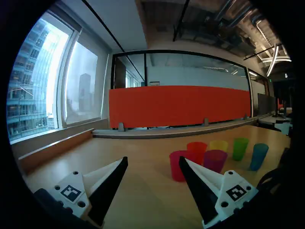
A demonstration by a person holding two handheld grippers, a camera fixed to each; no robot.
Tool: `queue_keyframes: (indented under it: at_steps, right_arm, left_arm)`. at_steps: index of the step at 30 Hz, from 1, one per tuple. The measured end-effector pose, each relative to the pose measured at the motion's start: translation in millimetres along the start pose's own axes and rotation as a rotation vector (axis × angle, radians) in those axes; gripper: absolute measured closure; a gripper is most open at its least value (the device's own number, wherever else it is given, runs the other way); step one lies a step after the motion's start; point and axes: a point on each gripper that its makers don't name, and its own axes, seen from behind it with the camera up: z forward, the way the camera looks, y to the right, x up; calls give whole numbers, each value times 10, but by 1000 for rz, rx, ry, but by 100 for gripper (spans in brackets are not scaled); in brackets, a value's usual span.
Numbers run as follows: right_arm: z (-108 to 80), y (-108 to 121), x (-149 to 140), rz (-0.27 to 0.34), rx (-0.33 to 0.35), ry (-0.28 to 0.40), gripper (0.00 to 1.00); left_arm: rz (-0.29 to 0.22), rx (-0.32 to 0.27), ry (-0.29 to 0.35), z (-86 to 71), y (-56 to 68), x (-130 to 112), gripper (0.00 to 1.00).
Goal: Pour water
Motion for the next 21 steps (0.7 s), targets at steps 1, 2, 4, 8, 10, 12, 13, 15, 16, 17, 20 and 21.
queue_keyframes:
  at_steps: [1, 2, 4, 8, 10, 12, 13, 15, 16, 17, 20, 21]
  right_arm:
    - [-1, -4, 38, 1, 4, 0, 0]
    - [-1, -9, 81, 2, 8, 0, 0]
    - [-2, -23, 173, 6, 20, -1, 0]
    - [6, -45, 392, 11, 47, -5, 0]
    - [21, -43, 498, 9, 55, -9, 0]
    - [38, -37, 611, 5, 62, -13, 0]
    - [44, -34, 664, 3, 65, -15, 0]
    - [56, -28, 779, -2, 72, -18, 0]
    - [59, -29, 838, -5, 76, -18, 0]
    - [63, -29, 896, -7, 80, -19, 0]
    - [74, -29, 1093, -10, 91, -17, 0]
    - [78, -28, 1162, -10, 94, -16, 0]
  left_arm:
    - [5, 1, -4, -2, -1, 26, 0]
    - [10, 2, -8, -4, -1, 55, 0]
    - [7, 2, -16, -5, -4, 126, 0]
    - [-4, -1, -29, 8, -18, 317, 0]
    - [-5, 0, -33, 22, -34, 424, 0]
    - [-7, 0, -36, 38, -50, 545, 0]
    - [-7, -3, -36, 46, -53, 609, 0]
    - [-9, -8, -34, 61, -61, 750, 0]
    - [-10, -10, -33, 67, -67, 820, 0]
    - [-11, -12, -32, 74, -74, 891, 0]
    - [-8, -18, -24, 92, -101, 1115, 0]
    - [-5, -19, -22, 96, -111, 1192, 0]
